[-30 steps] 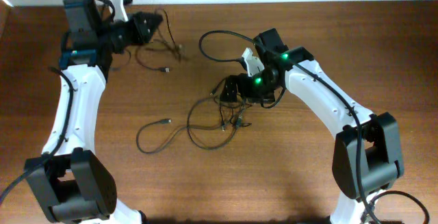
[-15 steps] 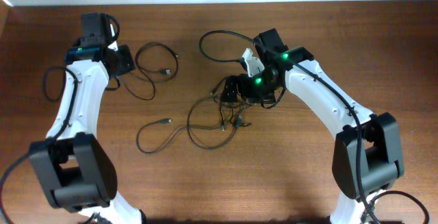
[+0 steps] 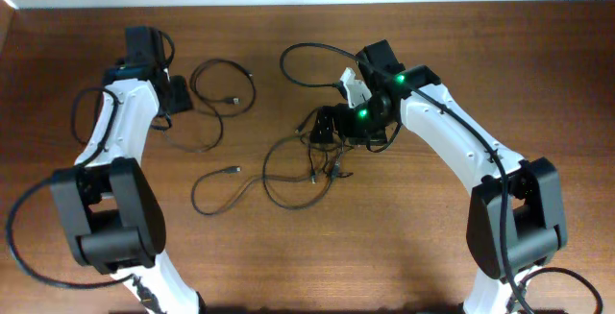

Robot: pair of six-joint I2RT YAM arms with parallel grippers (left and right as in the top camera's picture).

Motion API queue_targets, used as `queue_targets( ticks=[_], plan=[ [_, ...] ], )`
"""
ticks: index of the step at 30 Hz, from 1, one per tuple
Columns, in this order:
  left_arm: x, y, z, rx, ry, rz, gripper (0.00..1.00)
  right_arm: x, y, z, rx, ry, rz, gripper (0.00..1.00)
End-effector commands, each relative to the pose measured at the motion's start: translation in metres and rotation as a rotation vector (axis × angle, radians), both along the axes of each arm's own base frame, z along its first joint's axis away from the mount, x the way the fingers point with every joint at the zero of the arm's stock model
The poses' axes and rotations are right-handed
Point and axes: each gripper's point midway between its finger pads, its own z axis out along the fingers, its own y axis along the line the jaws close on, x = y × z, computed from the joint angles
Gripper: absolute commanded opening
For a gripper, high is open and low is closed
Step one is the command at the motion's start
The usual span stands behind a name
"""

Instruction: Untangle cables

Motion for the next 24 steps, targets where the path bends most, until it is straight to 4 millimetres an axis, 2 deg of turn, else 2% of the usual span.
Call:
queue_targets(
  ticks=[1, 3, 5, 6, 10, 14, 16, 20, 24],
  plan=[
    [0.0, 0.005, -0.014, 0.009, 0.028, 0.01, 0.75, 0.002, -0.001, 0.001, -0.014, -0.01, -0.003, 0.99],
    [0.004, 0.011, -0.013, 0.014, 0.009, 0.019, 0.82, 0.002, -0.001, 0.001, -0.014, -0.01, -0.002, 0.99],
    [0.008, 0.019, -0.01, 0.017, -0.018, 0.036, 0.82, 0.002, -0.001, 0.0, -0.014, -0.01, -0.002, 0.98],
    [0.009, 0.025, -0.008, 0.017, -0.03, 0.049, 0.87, 0.002, -0.001, 0.0, -0.014, -0.01, -0.002, 0.99],
    [0.007, 0.038, -0.007, 0.018, -0.035, 0.075, 0.92, 0.003, -0.002, 0.0, -0.021, -0.014, -0.004, 0.99],
    [0.012, 0.042, -0.005, 0.034, -0.056, 0.062, 0.92, 0.003, -0.002, 0.0, -0.02, -0.013, -0.005, 0.98],
    [0.013, 0.042, -0.006, 0.034, -0.056, 0.062, 0.89, 0.002, -0.002, 0.0, -0.02, -0.013, -0.004, 0.98],
    [0.008, 0.041, -0.028, 0.057, 0.02, -0.032, 0.87, 0.002, -0.001, 0.0, -0.02, -0.011, -0.004, 0.99],
    [-0.001, 0.038, -0.06, 0.071, 0.134, -0.159, 0.84, 0.002, -0.002, 0.0, -0.02, -0.011, -0.004, 0.99]
  ],
)
